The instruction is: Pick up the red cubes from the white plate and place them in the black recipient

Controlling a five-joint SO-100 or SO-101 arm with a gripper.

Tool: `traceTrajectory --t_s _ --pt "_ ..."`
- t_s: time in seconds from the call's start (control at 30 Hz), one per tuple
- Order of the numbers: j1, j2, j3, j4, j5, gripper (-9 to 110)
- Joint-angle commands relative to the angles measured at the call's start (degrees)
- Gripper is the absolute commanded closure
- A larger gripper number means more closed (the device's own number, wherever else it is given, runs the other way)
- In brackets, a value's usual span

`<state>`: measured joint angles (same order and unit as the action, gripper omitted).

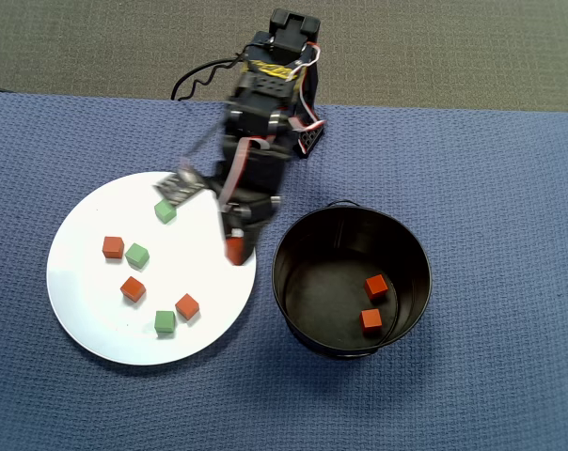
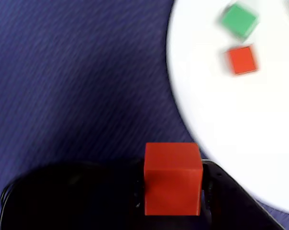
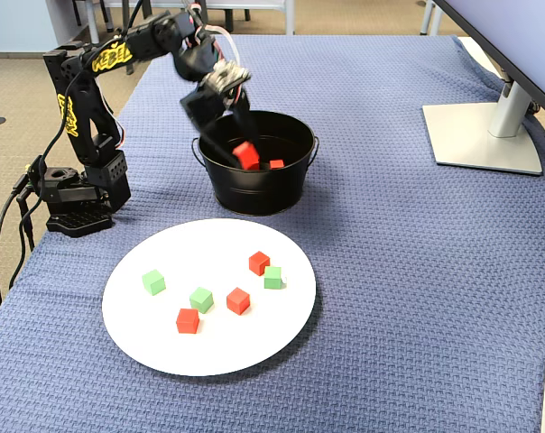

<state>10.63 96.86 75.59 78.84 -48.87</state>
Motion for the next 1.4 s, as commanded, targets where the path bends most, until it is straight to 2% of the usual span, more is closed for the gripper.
traceTrajectory --t_s 0.0,0.27,0.3,0.4,0.47,0.67,0.93,1.17,1.23,1.37 --pt "-9.7 5.1 1.4 -2.9 5.8 102" --pt "-22.0 6.7 6.2 -5.3 9.3 101" --pt "-23.0 6.4 6.7 -5.2 9.1 98" --pt "-25.4 6.1 8.4 -4.7 8.6 74" --pt "-25.6 6.0 8.7 -5.1 9.3 69" --pt "-17.4 5.6 3.3 -5.2 11.7 71" --pt "0.7 0.6 1.0 -6.2 14.0 75" --pt "8.8 -11.0 -1.5 -7.6 5.2 78" --pt "9.1 -12.6 1.6 -11.8 1.1 84" --pt "7.7 -13.4 9.6 -19.9 -7.6 82"
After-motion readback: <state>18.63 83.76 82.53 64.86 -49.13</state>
